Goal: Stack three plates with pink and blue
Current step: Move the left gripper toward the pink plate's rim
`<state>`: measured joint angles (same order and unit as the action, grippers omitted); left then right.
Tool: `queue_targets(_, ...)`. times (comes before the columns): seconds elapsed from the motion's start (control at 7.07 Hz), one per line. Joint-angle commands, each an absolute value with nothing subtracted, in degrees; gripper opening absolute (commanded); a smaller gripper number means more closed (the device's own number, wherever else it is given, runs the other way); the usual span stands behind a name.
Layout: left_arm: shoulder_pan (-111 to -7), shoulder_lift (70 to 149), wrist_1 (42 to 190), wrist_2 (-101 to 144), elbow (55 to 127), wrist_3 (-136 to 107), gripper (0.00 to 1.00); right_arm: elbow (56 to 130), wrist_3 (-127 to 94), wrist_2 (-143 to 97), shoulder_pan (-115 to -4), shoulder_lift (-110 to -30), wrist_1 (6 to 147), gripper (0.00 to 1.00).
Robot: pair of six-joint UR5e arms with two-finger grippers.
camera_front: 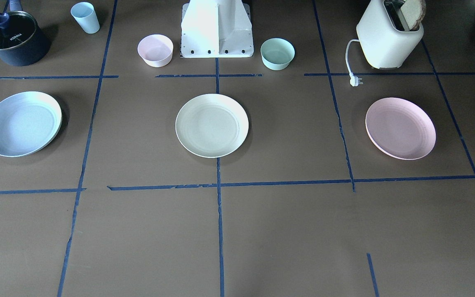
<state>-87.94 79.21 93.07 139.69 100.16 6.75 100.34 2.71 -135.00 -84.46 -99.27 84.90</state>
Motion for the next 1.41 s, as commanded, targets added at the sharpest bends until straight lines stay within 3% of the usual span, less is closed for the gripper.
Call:
queue_targets(0.0,-88.0,79.5,93.3,140.4,100.0,6.9,1.0,100.2,2.2,-135.1,-84.5,-99.3,84.9,1.0)
queue_targets(0.42,-87.1,79.0,96.0,140.4,99.9,4.5,1.0,100.5,2.3,-136.8,-84.5,-99.4,84.6,1.0)
queue_targets(0.71,-79.1,79.5,102.3,140.4,99.3,-14.3,1.0,100.5,2.7,-138.9,-84.4,-99.5,84.6,1.0)
queue_targets(0.85,-73.0,79.7,109.9,139.8,97.0,-22.8,1.0,100.7,2.7,-139.0,-84.3,-99.5,84.6,1.0)
queue_targets(1.27,-69.3,86.1,125.0,139.7,83.6,-32.8,1.0,100.6,2.5,-139.0,-84.3,-99.5,84.6,1.0)
